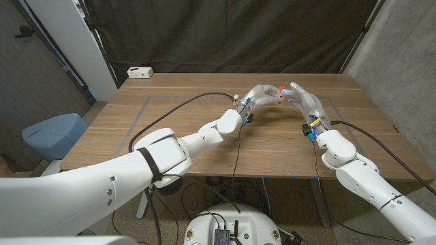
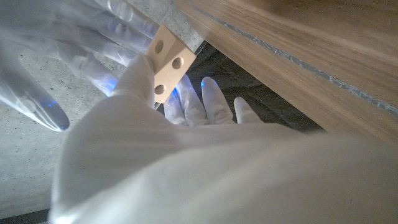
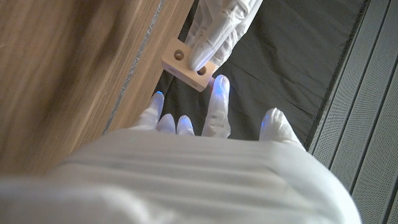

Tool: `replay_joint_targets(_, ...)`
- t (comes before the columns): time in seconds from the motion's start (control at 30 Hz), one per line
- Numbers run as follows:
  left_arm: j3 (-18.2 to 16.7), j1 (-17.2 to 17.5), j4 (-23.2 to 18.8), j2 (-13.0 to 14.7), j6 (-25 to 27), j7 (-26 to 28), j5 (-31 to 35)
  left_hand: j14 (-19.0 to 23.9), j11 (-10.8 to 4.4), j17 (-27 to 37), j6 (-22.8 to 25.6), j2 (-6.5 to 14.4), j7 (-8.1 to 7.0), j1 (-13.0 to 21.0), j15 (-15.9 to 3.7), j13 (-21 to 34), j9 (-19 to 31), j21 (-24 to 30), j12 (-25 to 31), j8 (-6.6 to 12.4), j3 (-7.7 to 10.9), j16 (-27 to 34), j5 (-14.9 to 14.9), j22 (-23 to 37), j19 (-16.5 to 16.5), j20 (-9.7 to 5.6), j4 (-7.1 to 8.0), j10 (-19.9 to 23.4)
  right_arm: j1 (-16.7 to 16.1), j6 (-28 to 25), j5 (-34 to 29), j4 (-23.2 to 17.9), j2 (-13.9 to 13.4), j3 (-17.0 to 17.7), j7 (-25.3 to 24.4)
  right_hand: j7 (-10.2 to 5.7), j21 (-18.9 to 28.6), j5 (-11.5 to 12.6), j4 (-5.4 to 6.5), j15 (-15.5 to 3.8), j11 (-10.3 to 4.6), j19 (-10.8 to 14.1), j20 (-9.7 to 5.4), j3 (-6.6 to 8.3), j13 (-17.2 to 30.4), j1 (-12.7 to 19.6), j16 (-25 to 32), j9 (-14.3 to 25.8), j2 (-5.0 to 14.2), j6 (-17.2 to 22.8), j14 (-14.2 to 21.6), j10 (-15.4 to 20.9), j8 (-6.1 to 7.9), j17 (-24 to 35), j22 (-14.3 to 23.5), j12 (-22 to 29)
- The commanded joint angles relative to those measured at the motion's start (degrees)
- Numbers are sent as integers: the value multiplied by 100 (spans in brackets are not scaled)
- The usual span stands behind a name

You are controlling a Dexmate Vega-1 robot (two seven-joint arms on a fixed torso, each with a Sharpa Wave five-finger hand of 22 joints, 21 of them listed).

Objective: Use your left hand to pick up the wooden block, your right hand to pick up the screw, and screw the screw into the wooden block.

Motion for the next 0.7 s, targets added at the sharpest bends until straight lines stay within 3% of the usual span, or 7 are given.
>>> replay_joint_targets(0.03,16,19,-19,27,-103,49,47,-16,-444,16,1067,169,-338,-83,-533,96,19,12,267,67,108,13,22,14,2,-20,65,444,-256,-9,-53,-164,-24,200,-288,-13,15,30,-17,11,21,37,1,19,7,-8,38,-1,25,39,70,62,-21,8,19,17)
replay_joint_targets(0.3,21,44,-39,35,-179,89,108,-3,-444,11,1087,158,-340,-75,-543,97,19,12,276,74,109,15,24,14,2,-25,55,466,-343,-49,-132,-241,-4,307,-453,17,27,33,-24,13,42,75,-6,26,9,-1,56,0,30,-19,130,98,-66,7,18,20)
replay_joint_targets(0.47,16,55,-47,40,-206,94,131,-8,-446,14,1105,161,-342,-77,-537,101,19,13,276,80,107,16,23,14,4,-25,59,461,-319,-77,-132,-225,-20,322,-405,-45,30,35,-39,36,81,118,5,33,14,7,44,4,17,-361,140,36,-226,6,17,-22)
replay_joint_targets(0.7,11,60,-55,45,-230,110,164,-8,-448,13,1102,157,-338,-83,-542,96,19,12,278,79,105,15,22,14,3,-29,61,473,-236,-92,-104,-158,-47,319,-285,-100,15,36,-39,79,102,106,13,31,17,-2,11,9,5,-590,72,-128,-293,10,17,-79)
